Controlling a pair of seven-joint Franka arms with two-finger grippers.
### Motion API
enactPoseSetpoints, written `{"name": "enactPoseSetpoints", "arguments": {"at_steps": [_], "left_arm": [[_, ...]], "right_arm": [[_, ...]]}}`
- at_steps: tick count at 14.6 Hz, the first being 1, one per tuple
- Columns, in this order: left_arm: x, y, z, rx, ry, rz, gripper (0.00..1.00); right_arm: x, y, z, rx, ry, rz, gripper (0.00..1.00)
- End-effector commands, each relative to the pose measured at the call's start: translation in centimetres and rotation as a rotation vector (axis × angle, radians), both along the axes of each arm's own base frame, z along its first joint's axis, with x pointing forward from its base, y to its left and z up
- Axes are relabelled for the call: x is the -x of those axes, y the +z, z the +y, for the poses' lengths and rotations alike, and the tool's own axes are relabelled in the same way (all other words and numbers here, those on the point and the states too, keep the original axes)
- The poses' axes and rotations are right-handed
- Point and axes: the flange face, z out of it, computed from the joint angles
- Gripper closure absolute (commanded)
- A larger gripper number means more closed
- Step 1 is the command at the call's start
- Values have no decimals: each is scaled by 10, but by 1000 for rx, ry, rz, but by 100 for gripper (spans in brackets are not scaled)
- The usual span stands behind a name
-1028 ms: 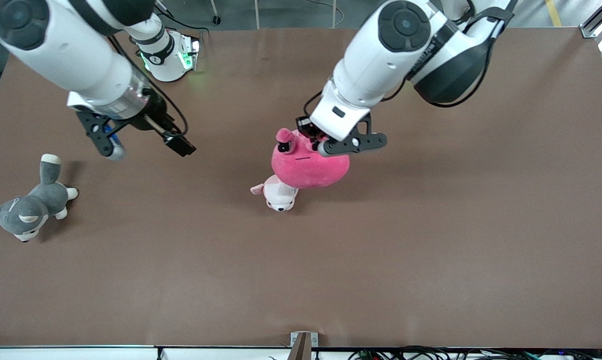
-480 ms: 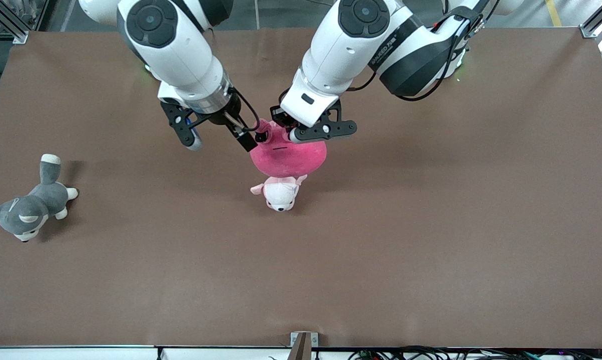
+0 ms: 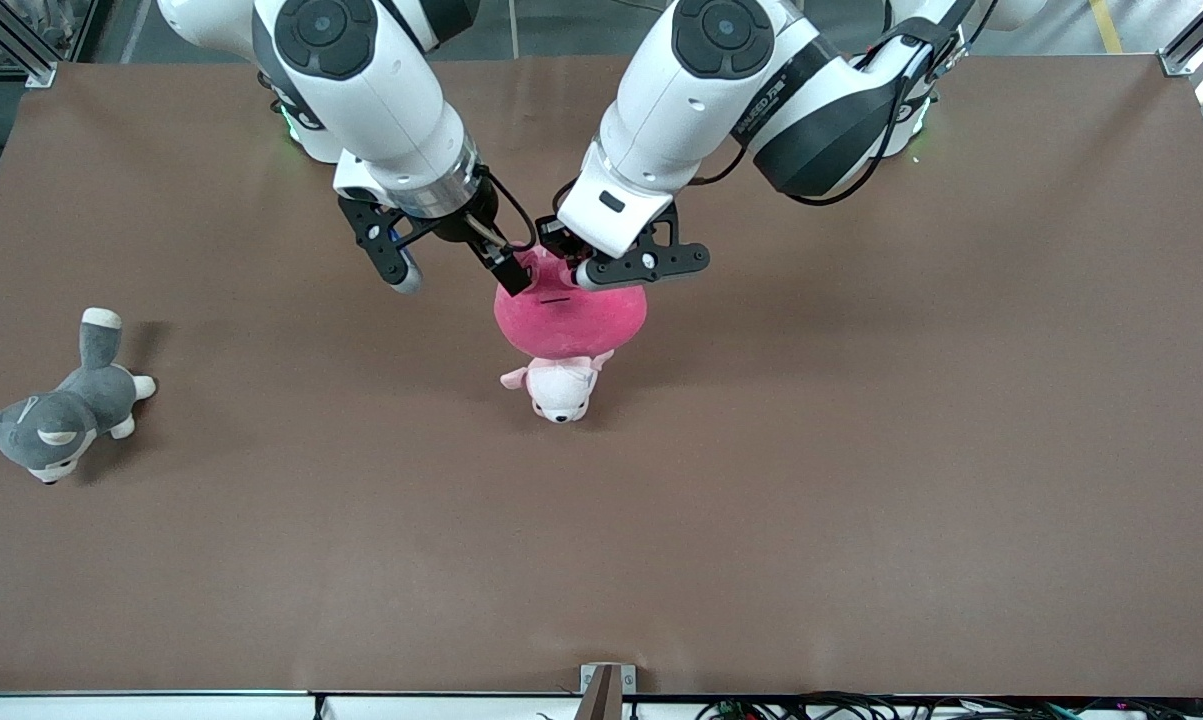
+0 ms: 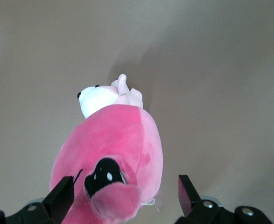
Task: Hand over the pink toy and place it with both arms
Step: 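Grasp the pink plush with the right gripper beside the left gripper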
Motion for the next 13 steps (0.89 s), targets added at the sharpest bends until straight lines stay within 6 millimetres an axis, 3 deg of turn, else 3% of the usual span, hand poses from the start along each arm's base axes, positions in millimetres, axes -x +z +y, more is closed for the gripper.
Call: {"name": "enactPoseSetpoints", "arguments": {"at_steps": [1,6,7,13], "left_arm": [[-1,7,-4,21,15,-1,98],[-2,7,-4,24,18,-3,98],[-2,7,-4,28,19,-6,98],[-2,7,-5,28,19,-6,98]], "right_arm": [[5,0,8,-8,-4,3,7],[5,-2,11,-10,-1,1,11],[4,-5,12,-9,-2,2,17],[-3,-8,8,-17,-11,-2,94]]}}
